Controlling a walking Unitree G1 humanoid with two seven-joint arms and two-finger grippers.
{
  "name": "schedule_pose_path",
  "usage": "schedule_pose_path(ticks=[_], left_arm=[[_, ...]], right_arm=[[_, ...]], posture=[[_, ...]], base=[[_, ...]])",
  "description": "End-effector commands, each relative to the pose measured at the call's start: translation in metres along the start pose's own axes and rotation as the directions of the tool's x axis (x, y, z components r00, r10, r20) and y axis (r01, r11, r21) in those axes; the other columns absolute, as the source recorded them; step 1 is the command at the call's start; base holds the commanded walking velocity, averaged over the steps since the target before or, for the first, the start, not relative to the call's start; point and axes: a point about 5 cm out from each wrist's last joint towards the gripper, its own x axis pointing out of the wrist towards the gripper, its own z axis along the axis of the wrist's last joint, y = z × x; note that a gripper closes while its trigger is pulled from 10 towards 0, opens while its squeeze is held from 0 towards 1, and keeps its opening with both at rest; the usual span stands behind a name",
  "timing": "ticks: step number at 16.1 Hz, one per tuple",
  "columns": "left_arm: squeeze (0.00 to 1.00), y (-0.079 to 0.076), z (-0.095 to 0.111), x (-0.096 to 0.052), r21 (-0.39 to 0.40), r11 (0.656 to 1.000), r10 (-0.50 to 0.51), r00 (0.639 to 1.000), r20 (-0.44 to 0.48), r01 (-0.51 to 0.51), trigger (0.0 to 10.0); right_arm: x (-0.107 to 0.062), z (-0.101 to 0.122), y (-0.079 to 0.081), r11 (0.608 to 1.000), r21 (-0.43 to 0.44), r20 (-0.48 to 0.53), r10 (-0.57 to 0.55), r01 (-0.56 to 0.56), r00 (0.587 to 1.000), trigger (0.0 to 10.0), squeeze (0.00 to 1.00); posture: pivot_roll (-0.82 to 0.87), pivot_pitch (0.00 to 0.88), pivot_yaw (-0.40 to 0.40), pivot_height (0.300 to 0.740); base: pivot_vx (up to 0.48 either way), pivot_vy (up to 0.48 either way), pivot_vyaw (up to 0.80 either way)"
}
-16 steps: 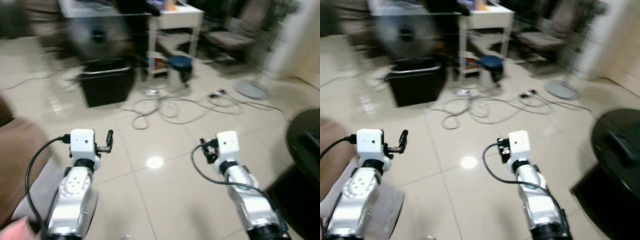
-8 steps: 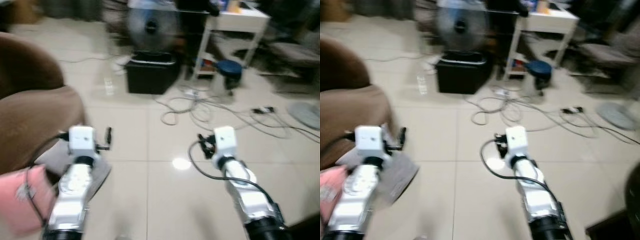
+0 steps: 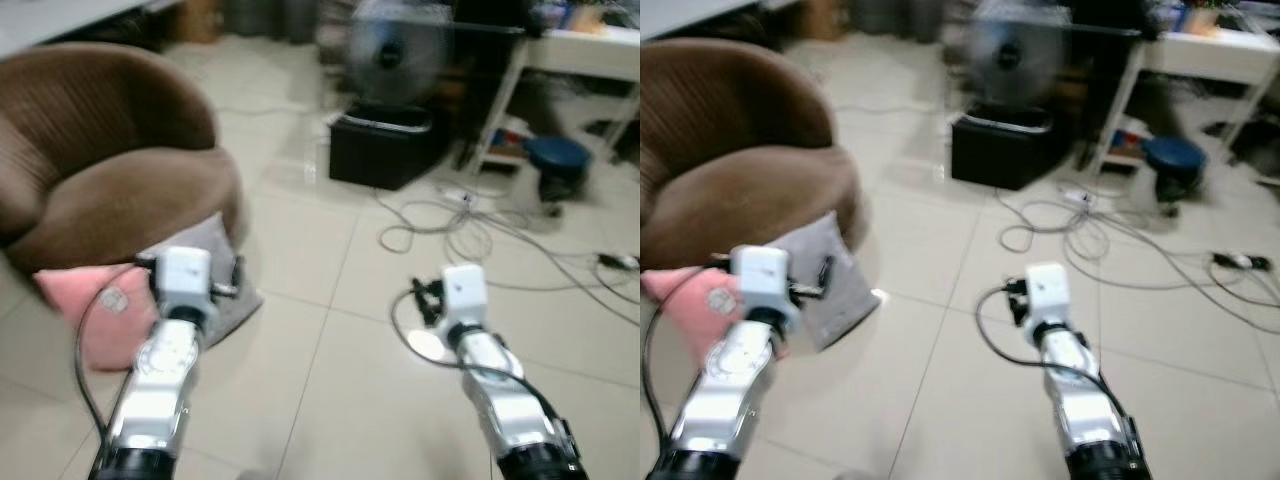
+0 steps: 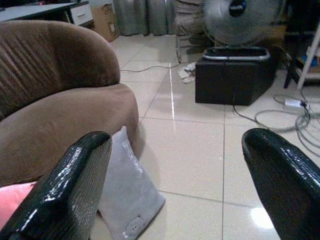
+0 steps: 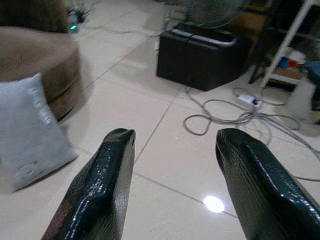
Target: Move the pillow to the sofa from floor
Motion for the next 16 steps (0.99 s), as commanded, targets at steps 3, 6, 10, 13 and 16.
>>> schedule_pose_path(ticks=[3,6,10,13,16], left_arm=[[0.00,0.013,0.004,0.002,0.027,0.998,0.053,0.999,0.015,-0.053,10.0],[0.00,0.014,0.010,0.003,0.003,0.998,0.063,0.998,0.012,-0.063,10.0],[0.00,0.014,0.027,0.010,-0.005,0.999,0.046,0.998,0.032,-0.046,10.0],[0.00,0.008,0.047,0.017,0.070,0.996,-0.057,0.994,0.092,0.051,10.0],[0.00,0.010,0.037,0.017,0.017,1.000,0.014,0.993,0.116,-0.016,10.0]], right_arm=[[0.002,0.002,0.005,1.000,0.024,0.004,-0.016,0.016,1.000,10.0,0.00],[0.001,0.000,0.000,0.992,0.099,-0.026,-0.077,0.079,0.997,10.0,0.00],[0.003,-0.001,-0.001,0.989,0.087,-0.009,-0.120,0.120,0.993,10.0,0.00],[0.008,0.004,0.004,0.995,0.065,0.022,-0.080,0.079,0.997,10.0,0.00],[-0.004,-0.001,0.003,0.991,0.118,0.009,-0.071,0.069,0.997,10.0,0.00]], posture=[[0.11,0.000,-0.003,0.740],[0.11,0.000,-0.006,0.740],[0.14,0.000,0.034,0.740],[0.14,0.000,0.116,0.740],[0.09,0.000,0.099,0.740]], base=[[0.000,0.160,0.00],[0.000,0.000,0.00],[0.000,0.000,0.00],[0.000,0.000,0.00],[0.000,0.000,0.00]])
